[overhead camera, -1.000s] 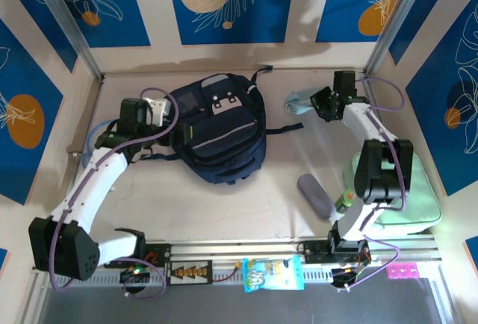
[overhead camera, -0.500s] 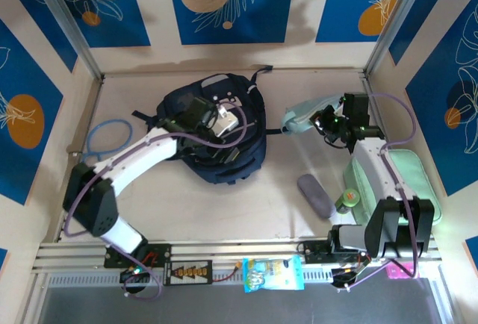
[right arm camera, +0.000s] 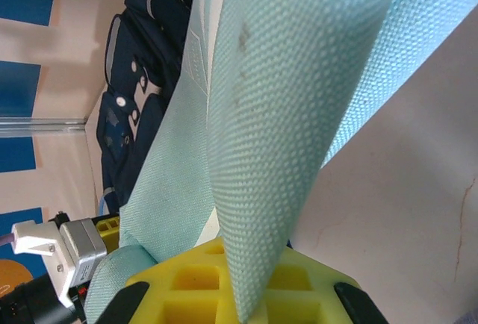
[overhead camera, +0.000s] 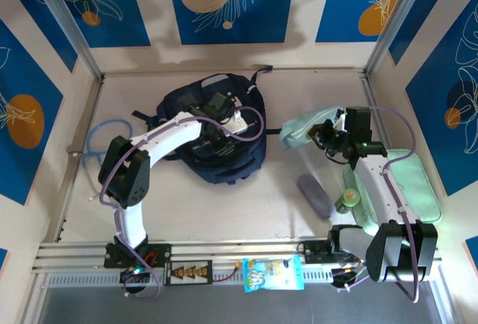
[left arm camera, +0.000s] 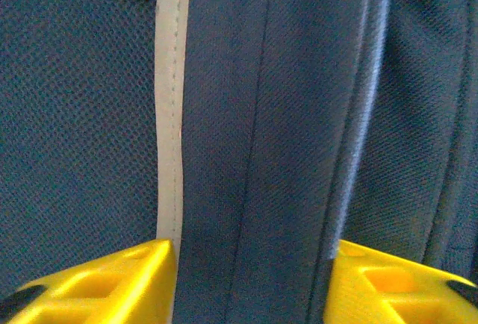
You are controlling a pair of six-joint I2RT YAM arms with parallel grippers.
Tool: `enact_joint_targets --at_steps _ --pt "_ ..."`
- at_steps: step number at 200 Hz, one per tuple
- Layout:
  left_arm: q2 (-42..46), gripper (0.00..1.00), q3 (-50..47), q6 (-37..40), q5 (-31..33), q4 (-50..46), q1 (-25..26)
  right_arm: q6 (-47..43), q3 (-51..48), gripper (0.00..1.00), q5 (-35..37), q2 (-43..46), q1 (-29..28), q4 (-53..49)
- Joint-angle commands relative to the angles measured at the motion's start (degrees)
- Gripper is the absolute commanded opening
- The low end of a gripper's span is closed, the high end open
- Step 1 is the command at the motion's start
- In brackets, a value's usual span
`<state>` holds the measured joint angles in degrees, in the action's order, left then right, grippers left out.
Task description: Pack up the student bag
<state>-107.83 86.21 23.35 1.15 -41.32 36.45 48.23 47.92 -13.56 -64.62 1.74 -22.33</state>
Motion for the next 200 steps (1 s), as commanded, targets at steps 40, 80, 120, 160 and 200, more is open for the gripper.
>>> enact_joint_targets --at_steps 40,80,120,160,200 --pt "-2.1 0.48 3.4 2.7 1.2 -1.3 0.1 -0.3 -1.5 0.00 -2.2 0.7 0.9 2.2" --pt "-2.8 0.44 3.1 3.4 1.5 -1.5 0.4 0.4 -2.1 0.00 -2.2 0.7 1.3 2.2" --pt "-0.5 0.24 2.1 3.7 1.6 -0.3 0.6 0.9 -2.8 0.00 -2.5 1.0 1.3 2.5" --pt "4.5 0.00 -0.9 3.4 2.1 3.4 0.5 1.2 -3.2 0.00 -1.8 1.3 1.3 1.8" --pt "12.2 0.00 -4.8 1.7 2.4 9.5 0.5 1.8 -3.2 0.00 0.0 1.4 1.3 0.1"
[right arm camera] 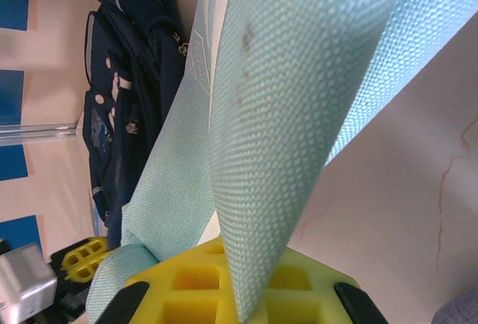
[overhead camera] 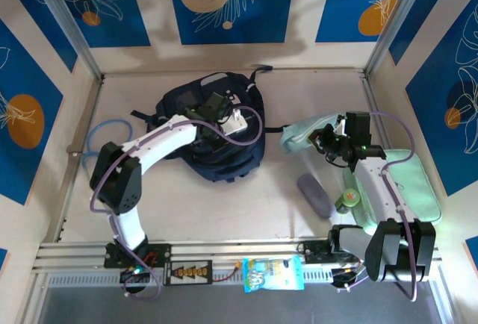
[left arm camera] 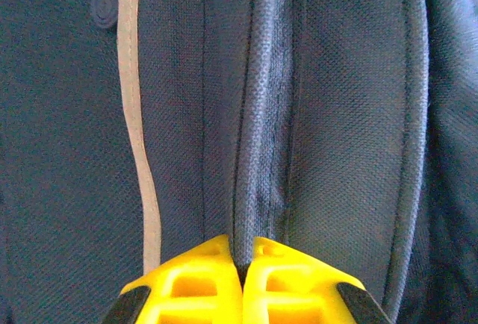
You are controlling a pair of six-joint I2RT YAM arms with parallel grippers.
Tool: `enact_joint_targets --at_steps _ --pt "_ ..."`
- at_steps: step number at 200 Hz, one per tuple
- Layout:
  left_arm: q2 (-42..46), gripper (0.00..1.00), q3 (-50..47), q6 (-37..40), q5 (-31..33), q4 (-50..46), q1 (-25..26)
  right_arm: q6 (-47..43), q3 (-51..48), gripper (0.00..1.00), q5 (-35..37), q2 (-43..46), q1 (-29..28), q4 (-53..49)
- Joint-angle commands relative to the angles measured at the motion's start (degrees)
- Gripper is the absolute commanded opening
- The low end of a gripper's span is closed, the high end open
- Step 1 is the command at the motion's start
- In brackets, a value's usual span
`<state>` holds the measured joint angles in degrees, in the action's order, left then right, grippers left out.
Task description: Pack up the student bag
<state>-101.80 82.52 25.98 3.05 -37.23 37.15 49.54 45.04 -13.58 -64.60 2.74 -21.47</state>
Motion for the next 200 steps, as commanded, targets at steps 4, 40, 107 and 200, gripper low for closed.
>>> enact_joint_targets --at_steps 4,40,107,200 --pt "6.8 0.00 -1.3 -1.2 0.5 5.8 -0.2 0.4 -0.4 0.00 0.0 1.4 0.2 -0.8" --pt "11.8 0.00 -0.3 -5.0 5.2 8.4 -0.2 -0.3 0.0 0.00 -0.6 1.6 -1.1 -0.8" --pt "13.1 0.00 8.3 -12.9 1.1 7.2 -0.3 2.6 4.9 0.00 2.5 -0.3 -17.4 3.4" --pt "5.4 0.00 22.7 -19.7 -1.6 2.8 -0.8 9.5 14.5 0.00 13.4 -24.5 -35.9 26.6"
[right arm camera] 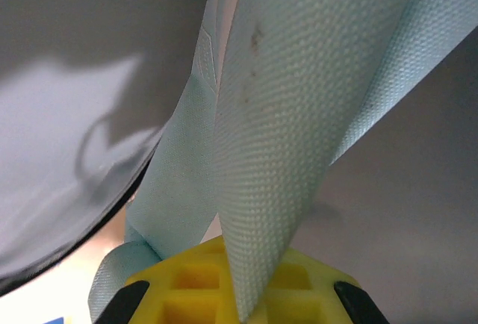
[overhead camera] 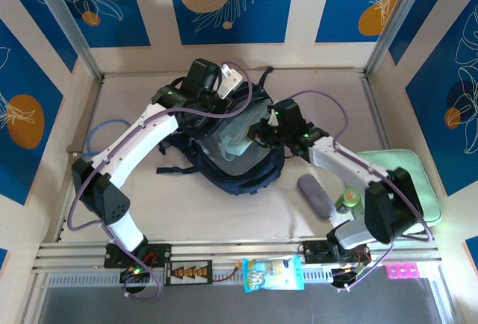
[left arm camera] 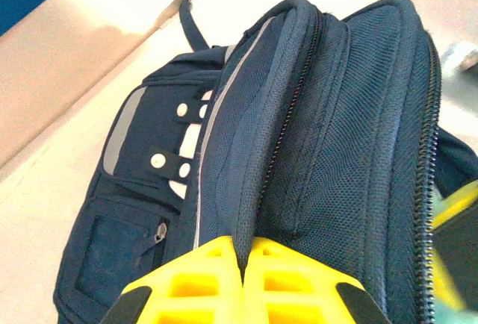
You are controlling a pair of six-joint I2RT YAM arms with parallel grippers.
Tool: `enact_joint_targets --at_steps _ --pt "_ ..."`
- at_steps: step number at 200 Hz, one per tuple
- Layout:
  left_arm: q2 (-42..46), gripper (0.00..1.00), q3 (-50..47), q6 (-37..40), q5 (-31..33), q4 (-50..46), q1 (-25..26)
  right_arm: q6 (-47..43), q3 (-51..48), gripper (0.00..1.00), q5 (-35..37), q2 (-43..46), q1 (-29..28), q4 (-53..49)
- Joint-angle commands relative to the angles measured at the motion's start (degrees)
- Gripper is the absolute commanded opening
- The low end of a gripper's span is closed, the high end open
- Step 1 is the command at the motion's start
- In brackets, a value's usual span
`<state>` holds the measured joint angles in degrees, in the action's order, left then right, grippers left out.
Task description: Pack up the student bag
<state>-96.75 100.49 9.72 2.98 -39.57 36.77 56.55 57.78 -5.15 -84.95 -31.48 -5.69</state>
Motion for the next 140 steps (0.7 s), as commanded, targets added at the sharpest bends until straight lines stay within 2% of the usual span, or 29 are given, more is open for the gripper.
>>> enact_joint_targets --at_steps 1,26,51,96,119,140 --pt "0.3 0.00 4.8 -3.6 -1.6 5.2 -0.4 2.5 1.7 0.00 5.1 -4.5 -1.7 11.2" --pt "-0.2 0.00 5.3 -5.3 -2.6 6.0 -0.7 5.4 1.7 0.00 6.7 -11.4 -1.6 20.0" --pt "-0.4 0.00 5.3 -6.0 -3.7 7.3 -0.7 8.0 6.1 0.00 6.6 -18.7 -2.4 21.5" --pt "-1.7 0.00 6.5 -6.4 -7.4 5.8 -1.4 11.4 8.6 0.00 11.7 -26.5 -3.9 30.8" --pt "-1.9 0.00 6.7 -6.9 -8.0 5.6 -1.7 12.1 11.4 0.00 8.8 -31.4 -3.4 36.3" --pt "-1.8 0.00 6.6 -7.4 -8.2 5.7 -2.3 14.5 13.8 0.04 6.9 -35.2 -3.3 38.8"
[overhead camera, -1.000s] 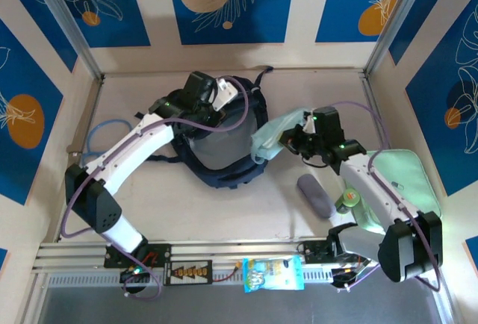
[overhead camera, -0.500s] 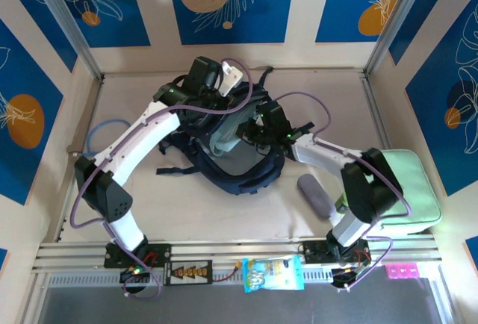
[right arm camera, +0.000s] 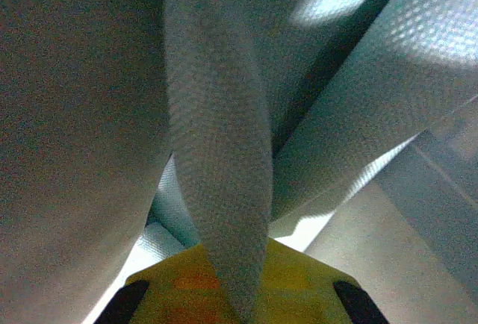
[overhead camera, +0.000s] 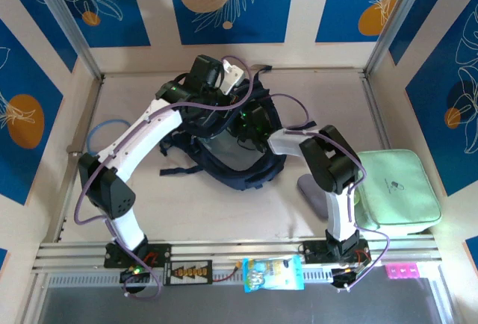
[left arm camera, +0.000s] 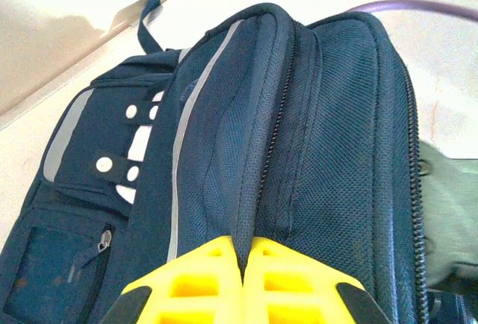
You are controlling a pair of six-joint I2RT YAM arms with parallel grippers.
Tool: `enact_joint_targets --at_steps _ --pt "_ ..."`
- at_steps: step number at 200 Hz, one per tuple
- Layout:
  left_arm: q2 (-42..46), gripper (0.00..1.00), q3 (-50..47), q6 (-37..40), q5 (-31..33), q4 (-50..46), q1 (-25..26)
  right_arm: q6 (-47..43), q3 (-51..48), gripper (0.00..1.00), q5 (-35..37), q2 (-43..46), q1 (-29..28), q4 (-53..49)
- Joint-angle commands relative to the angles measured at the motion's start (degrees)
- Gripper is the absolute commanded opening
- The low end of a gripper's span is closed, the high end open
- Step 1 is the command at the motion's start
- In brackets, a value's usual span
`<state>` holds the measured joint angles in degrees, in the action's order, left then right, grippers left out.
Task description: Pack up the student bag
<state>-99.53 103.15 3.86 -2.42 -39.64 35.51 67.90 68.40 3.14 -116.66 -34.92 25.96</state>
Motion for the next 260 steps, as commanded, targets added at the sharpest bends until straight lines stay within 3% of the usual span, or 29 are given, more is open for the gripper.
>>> enact_joint_targets --at_steps 1,16,44,86,124,162,190,210,219,260 --pt "1.0 0.00 4.0 -1.6 -2.8 5.8 -1.1 3.4 3.4 0.04 -1.3 -3.7 0.2 7.0" --pt "1.0 0.00 3.6 -1.8 -2.8 6.0 -1.4 6.6 4.0 0.07 -1.0 -5.0 0.3 5.4" --pt "1.1 0.00 2.8 -2.1 -3.3 6.4 -2.1 6.4 3.1 0.22 -1.3 -3.0 0.7 2.8" --pt "1.0 0.00 1.1 -2.5 -3.8 7.4 -2.5 8.8 -6.7 0.44 -3.7 7.4 2.7 4.6" --pt "0.7 0.00 -1.6 -1.9 -3.8 7.7 -2.5 7.8 -18.6 0.48 -7.1 20.1 4.9 3.0" --pt "1.3 0.00 -8.7 -3.8 -8.7 10.4 -2.3 8.2 -26.4 0.55 -5.0 35.2 9.4 -15.1" --pt "1.4 0.10 -14.8 -6.1 -8.8 13.5 -2.3 8.9 -28.6 0.56 1.2 46.8 13.7 -34.6" --pt "0.4 0.30 -16.4 -7.5 -10.8 13.8 -2.4 6.8 -29.3 0.57 7.7 54.4 15.1 -43.2" --pt "0.3 0.42 -16.9 -7.9 -11.2 13.8 -2.4 5.7 -29.3 0.59 9.6 57.3 15.4 -45.3" --pt "3.8 0.74 -19.7 -12.9 -7.9 14.4 -3.4 -3.1 -26.0 0.65 9.4 60.7 15.0 -46.9"
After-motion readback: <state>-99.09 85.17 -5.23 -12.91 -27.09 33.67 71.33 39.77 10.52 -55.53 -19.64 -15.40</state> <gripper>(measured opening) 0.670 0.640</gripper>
